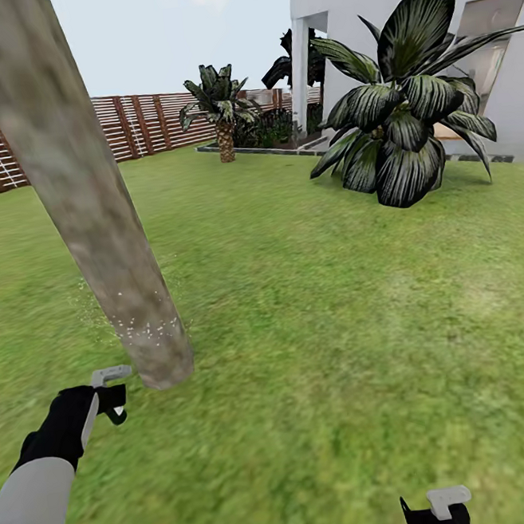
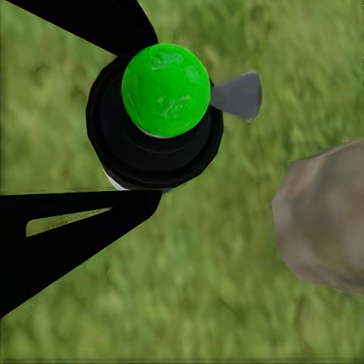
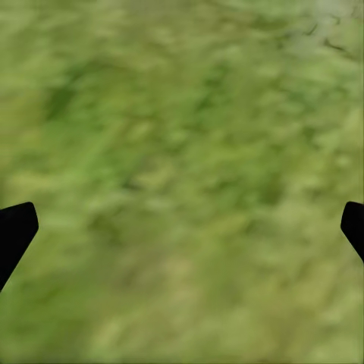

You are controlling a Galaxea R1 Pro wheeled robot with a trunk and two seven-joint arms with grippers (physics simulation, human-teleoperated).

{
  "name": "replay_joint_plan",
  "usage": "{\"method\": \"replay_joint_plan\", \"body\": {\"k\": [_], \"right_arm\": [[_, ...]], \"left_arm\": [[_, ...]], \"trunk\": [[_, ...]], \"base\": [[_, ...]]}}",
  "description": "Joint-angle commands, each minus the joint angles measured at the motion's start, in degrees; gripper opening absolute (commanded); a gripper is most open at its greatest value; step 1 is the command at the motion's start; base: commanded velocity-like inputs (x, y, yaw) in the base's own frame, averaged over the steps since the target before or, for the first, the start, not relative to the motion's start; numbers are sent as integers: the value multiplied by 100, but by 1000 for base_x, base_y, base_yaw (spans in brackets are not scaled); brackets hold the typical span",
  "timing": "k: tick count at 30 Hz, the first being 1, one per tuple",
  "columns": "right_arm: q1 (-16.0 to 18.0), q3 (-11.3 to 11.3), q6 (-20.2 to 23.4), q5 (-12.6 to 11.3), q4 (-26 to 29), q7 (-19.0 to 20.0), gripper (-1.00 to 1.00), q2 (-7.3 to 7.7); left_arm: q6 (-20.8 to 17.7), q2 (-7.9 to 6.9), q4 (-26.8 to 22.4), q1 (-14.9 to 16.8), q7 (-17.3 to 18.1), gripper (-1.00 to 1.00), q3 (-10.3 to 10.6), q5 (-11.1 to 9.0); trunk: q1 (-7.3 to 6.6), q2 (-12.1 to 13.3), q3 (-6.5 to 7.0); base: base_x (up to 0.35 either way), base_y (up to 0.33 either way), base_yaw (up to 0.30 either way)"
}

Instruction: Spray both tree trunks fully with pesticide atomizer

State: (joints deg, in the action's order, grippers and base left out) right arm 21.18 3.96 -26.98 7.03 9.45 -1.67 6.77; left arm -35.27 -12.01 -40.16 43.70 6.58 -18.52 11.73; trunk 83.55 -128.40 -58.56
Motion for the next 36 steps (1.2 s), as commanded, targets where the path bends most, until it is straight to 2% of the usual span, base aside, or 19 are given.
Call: {"method": "replay_joint_plan", "body": {"k": [1, 5, 9, 24, 32, 36], "right_arm": [[0, 0, 0, 0, 1, 0, 100, 3], [0, 2, 0, 0, 4, 0, 100, 26], [0, 8, 0, 0, 0, 0, 100, 34], [0, 0, 0, 0, 1, 0, 100, 35], [0, 0, 0, 0, 4, 0, 100, 32], [0, 4, 0, 0, -2, 0, 100, 30]], "left_arm": [[-10, 5, 0, 8, 1, -100, 2, 5], [-314, 45, -17, 165, 9, -100, 10, -12], [-397, 8, -25, 450, 10, -100, 77, 14], [-402, -18, -27, 486, 10, -100, 163, 32], [-402, -21, -27, 473, 10, -100, 164, 40], [-402, 2, -27, 465, 10, -100, 159, 217]], "trunk": [[0, 0, 0], [0, 0, 0], [0, 0, 0], [0, 0, 0], [0, 0, 0], [0, 0, 0]], "base": [[0, 0, 7], [0, 0, 1], [0, 0, 0], [210, -151, 3], [214, -210, 249], [230, -196, 30]]}}
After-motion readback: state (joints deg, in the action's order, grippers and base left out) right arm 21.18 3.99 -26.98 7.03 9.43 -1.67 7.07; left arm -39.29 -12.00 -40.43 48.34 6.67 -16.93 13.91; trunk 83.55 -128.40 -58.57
